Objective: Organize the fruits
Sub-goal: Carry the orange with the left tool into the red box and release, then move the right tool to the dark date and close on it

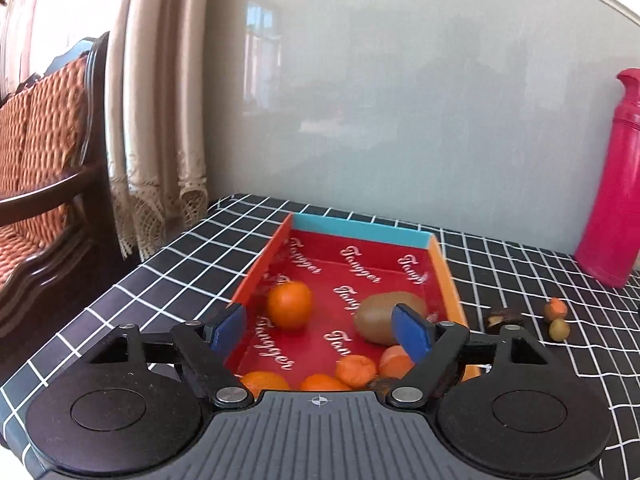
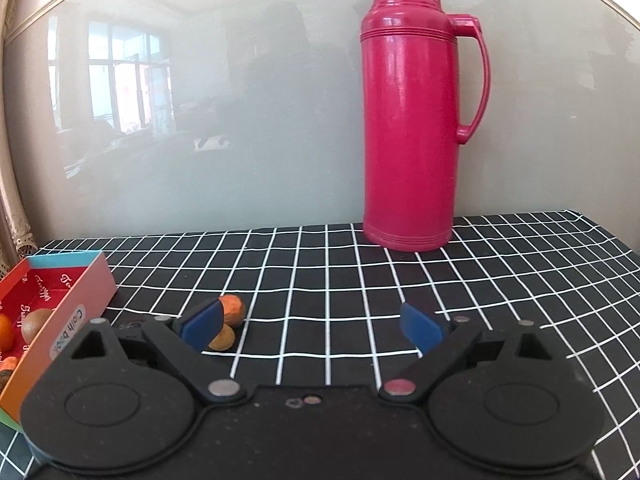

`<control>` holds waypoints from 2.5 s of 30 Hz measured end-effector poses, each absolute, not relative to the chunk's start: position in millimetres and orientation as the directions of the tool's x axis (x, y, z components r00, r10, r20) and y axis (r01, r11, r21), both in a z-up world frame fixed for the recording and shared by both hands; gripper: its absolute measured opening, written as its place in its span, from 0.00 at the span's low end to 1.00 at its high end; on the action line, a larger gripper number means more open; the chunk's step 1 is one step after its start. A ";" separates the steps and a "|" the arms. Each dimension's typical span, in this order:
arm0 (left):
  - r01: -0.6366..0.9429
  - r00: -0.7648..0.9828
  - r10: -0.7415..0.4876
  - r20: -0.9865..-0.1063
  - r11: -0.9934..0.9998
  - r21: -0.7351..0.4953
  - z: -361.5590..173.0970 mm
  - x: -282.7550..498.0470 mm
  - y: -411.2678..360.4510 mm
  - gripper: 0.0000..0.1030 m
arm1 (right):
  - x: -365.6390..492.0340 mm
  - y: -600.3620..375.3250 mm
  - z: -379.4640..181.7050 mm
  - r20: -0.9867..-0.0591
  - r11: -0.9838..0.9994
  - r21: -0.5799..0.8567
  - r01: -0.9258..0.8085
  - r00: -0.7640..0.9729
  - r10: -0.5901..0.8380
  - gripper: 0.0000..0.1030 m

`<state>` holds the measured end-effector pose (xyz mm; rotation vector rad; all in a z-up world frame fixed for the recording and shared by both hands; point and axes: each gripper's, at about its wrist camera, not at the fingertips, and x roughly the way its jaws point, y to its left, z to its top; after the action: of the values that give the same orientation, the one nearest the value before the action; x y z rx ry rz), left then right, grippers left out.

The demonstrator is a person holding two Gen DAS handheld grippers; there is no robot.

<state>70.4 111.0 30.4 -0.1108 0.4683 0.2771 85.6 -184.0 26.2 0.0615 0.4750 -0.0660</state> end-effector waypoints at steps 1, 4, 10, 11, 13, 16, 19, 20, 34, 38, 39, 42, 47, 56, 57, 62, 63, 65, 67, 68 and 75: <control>-0.281 0.859 0.233 -0.455 0.959 -0.041 30.9 70.0 108.4 0.79 | 84.8 -185.9 26.7 -0.458 0.996 0.040 0.079 0.887 -0.052 0.93; -0.267 0.865 0.229 -0.446 0.963 -0.023 32.9 69.5 100.3 0.82 | 83.5 -190.0 27.5 -0.459 0.996 0.029 0.082 0.886 -0.059 0.93; -0.253 0.873 0.225 -0.433 0.967 -0.008 34.9 69.5 90.4 0.90 | 80.7 -193.8 30.0 -0.452 0.997 0.025 0.077 0.890 -0.057 0.93; -0.252 0.875 0.225 -0.429 0.968 -0.006 35.1 69.2 90.5 0.91 | 79.9 -193.4 31.1 -0.447 0.997 0.027 0.072 0.893 -0.053 0.93; -0.251 0.878 0.228 -0.421 0.968 0.000 35.6 67.0 88.9 0.94 | 78.4 -190.9 32.0 -0.437 0.998 0.031 0.061 0.898 -0.041 0.94; -0.255 0.876 0.231 -0.423 0.967 0.002 35.2 66.6 91.3 0.95 | 79.8 -184.6 30.7 -0.443 0.999 0.026 0.038 0.896 -0.023 0.94; -0.261 0.875 0.235 -0.423 0.965 -0.005 35.2 65.4 95.4 0.95 | 81.9 -176.0 28.5 -0.451 1.000 0.017 0.012 0.893 -0.003 0.94; -0.264 0.875 0.237 -0.422 0.964 -0.007 35.6 65.3 97.2 0.95 | 82.4 -172.7 28.4 -0.449 1.000 0.014 0.002 0.893 0.004 0.94; -0.282 0.866 0.248 -0.435 0.959 -0.014 33.3 58.4 121.4 0.95 | 93.7 -138.6 19.5 -0.457 0.999 -0.017 -0.050 0.889 0.036 0.94; -0.294 0.861 0.258 -0.439 0.956 -0.015 32.2 54.9 131.5 0.95 | 96.2 -125.9 16.5 -0.460 0.997 -0.024 -0.070 0.886 0.051 0.94; -0.298 0.859 0.261 -0.441 0.954 -0.016 32.0 54.5 134.4 0.95 | 97.1 -122.6 15.5 -0.463 0.997 -0.027 -0.076 0.885 0.054 0.94; -0.310 0.854 0.271 -0.443 0.951 -0.016 31.5 53.2 141.7 0.95 | 99.1 -114.2 13.2 -0.468 0.996 -0.031 -0.088 0.881 0.064 0.94; -0.328 0.847 0.285 -0.448 0.945 -0.019 29.7 49.9 155.1 0.95 | 103.2 -101.0 8.8 -0.476 0.994 -0.037 -0.107 0.876 0.077 0.94; -0.366 0.832 0.318 -0.454 0.930 -0.020 27.6 43.2 178.3 0.95 | 113.3 -76.6 0.8 -0.486 0.988 -0.048 -0.144 0.868 0.103 0.94; -0.369 0.830 0.320 -0.456 0.929 -0.020 27.1 42.7 181.7 0.95 | 115.1 -73.8 -0.1 -0.489 0.987 -0.053 -0.150 0.866 0.105 0.94; -0.390 0.820 0.337 -0.462 0.921 -0.020 24.4 40.2 194.9 0.95 | 122.7 -62.7 -3.5 -0.488 0.983 -0.059 -0.174 0.864 0.124 0.94; -0.392 0.819 0.339 -0.462 0.920 -0.020 24.0 39.9 197.0 0.95 | 125.1 -60.8 -5.1 -0.491 0.983 -0.059 -0.176 0.862 0.125 0.94; -0.397 0.817 0.344 -0.463 0.917 -0.019 23.4 38.5 201.0 0.95 | 130.9 -57.2 -9.1 -0.503 0.981 -0.062 -0.184 0.854 0.129 0.93; -0.401 0.814 0.347 -0.466 0.916 -0.018 22.7 38.1 203.9 0.95 | 137.2 -54.1 -13.0 -0.513 0.979 -0.066 -0.192 0.848 0.131 0.92; -0.403 0.813 0.349 -0.466 0.915 -0.016 22.3 37.7 205.0 0.95 | 141.0 -53.2 -15.3 -0.521 0.978 -0.068 -0.195 0.843 0.132 0.91; -0.401 0.808 0.355 -0.470 0.916 0.002 21.4 38.0 206.1 0.95 | 158.6 -55.4 -26.5 -0.562 0.977 -0.058 -0.206 0.816 0.138 0.80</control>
<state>38.0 206.1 21.4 -0.0992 0.4821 0.4049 158.6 -55.4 -26.5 -0.1181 0.5895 0.1840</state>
